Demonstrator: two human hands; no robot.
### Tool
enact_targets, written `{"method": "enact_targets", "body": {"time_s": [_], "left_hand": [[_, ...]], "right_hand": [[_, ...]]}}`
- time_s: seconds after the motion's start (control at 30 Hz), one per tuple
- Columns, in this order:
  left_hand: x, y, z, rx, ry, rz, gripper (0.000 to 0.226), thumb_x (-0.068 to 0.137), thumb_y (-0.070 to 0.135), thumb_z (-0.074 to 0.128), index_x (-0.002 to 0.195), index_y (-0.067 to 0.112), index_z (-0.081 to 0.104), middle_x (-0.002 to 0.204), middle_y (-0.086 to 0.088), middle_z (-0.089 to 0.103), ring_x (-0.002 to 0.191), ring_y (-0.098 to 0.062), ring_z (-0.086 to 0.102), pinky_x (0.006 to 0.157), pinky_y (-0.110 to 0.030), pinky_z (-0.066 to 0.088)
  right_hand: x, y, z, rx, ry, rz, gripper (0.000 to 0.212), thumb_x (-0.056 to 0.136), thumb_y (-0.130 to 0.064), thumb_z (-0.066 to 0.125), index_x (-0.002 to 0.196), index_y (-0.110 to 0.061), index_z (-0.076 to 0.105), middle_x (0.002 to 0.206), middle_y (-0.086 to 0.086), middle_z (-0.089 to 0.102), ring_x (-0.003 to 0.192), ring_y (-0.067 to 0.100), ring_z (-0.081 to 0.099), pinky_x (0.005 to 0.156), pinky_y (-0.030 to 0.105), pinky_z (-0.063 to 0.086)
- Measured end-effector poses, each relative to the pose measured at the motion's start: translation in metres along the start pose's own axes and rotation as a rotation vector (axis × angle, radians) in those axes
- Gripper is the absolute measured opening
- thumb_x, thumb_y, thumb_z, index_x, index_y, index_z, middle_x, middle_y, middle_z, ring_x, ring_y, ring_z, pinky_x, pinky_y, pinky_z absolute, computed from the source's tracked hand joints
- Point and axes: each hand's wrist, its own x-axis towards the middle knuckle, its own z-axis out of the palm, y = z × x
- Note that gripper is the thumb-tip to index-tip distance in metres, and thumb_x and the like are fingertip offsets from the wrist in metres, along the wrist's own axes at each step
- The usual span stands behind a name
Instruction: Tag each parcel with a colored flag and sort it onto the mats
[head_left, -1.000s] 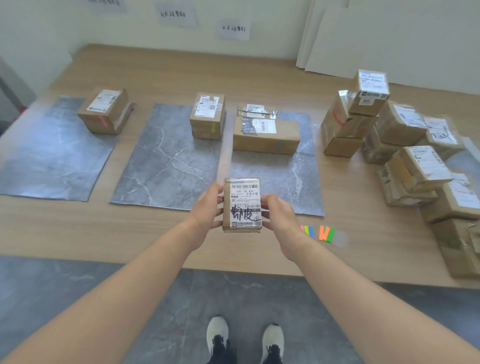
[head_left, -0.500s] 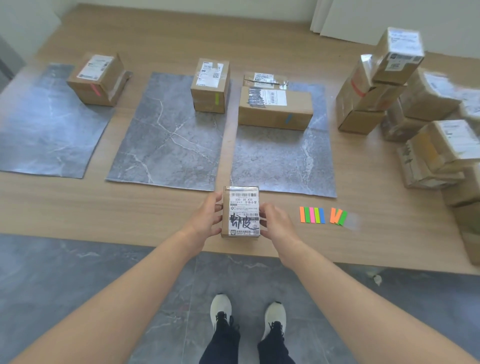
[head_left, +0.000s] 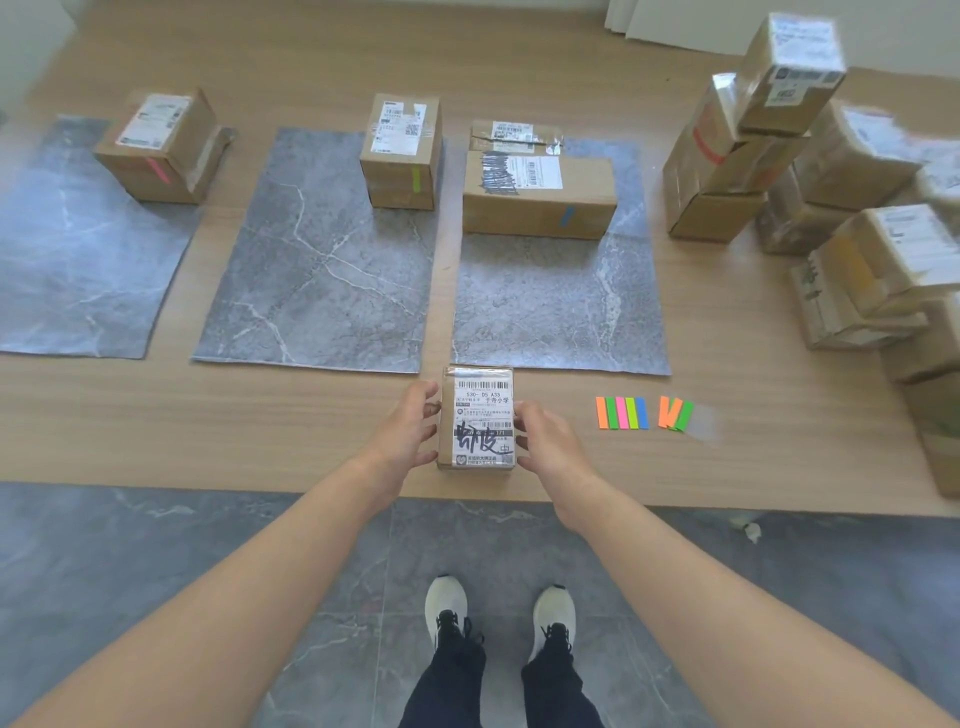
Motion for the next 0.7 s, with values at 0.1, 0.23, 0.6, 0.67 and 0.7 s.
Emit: {"method": "enact_targets", "body": {"time_s": [0.1,0.23,0.6,0.67,0.7], "left_hand": [[-0.002,0.009,0.002,0.062,0.03,0.064,0.048,0.104,0.044,0.035,0.146,0.021,0.046,0.15,0.001,0.046,0.139,-0.022,0.043,0.116,-0.044,0.036],[-0.005,0.028,0.006,0.087,0.051,0.182,0.041,0.103,0.044,0.037,0.133,0.024,0.054,0.139,0.004,0.054,0.127,-0.017,0.049,0.115,-0.044,0.037],[-0.006,0.063,0.083,0.047,-0.064,0.221,0.036,0.102,0.038,0.043,0.13,0.021,0.058,0.133,-0.001,0.06,0.124,-0.022,0.055,0.11,-0.042,0.044],[-0.002,0.062,0.102,0.051,-0.072,0.214,0.035,0.103,0.039,0.041,0.129,0.022,0.057,0.133,0.0,0.06,0.124,-0.022,0.055,0.11,-0.041,0.044],[0.0,0.062,0.111,0.058,-0.074,0.215,0.035,0.103,0.039,0.041,0.129,0.023,0.057,0.133,0.0,0.06,0.124,-0.022,0.056,0.109,-0.041,0.044]], "right_hand": [[-0.003,-0.004,-0.007,-0.006,0.036,0.011,0.03,0.106,-0.028,0.039,0.087,-0.026,0.062,0.088,-0.017,0.064,0.084,0.0,0.059,0.094,0.03,0.048],[-0.012,-0.014,-0.017,0.014,0.089,-0.019,0.047,0.102,-0.034,0.041,0.126,0.005,0.054,0.139,0.024,0.053,0.129,0.041,0.052,0.113,0.057,0.04],[0.005,-0.011,-0.094,0.11,0.201,-0.082,0.029,0.105,-0.028,0.044,0.103,-0.012,0.069,0.125,0.019,0.062,0.122,0.035,0.059,0.109,0.054,0.045],[0.017,-0.009,-0.112,0.102,0.218,-0.111,0.022,0.106,-0.026,0.045,0.098,-0.03,0.065,0.108,-0.004,0.067,0.113,0.023,0.062,0.11,0.047,0.046],[0.023,-0.007,-0.121,0.102,0.221,-0.127,0.021,0.106,-0.025,0.044,0.103,-0.03,0.064,0.106,-0.01,0.066,0.112,0.019,0.061,0.11,0.046,0.046]]}}
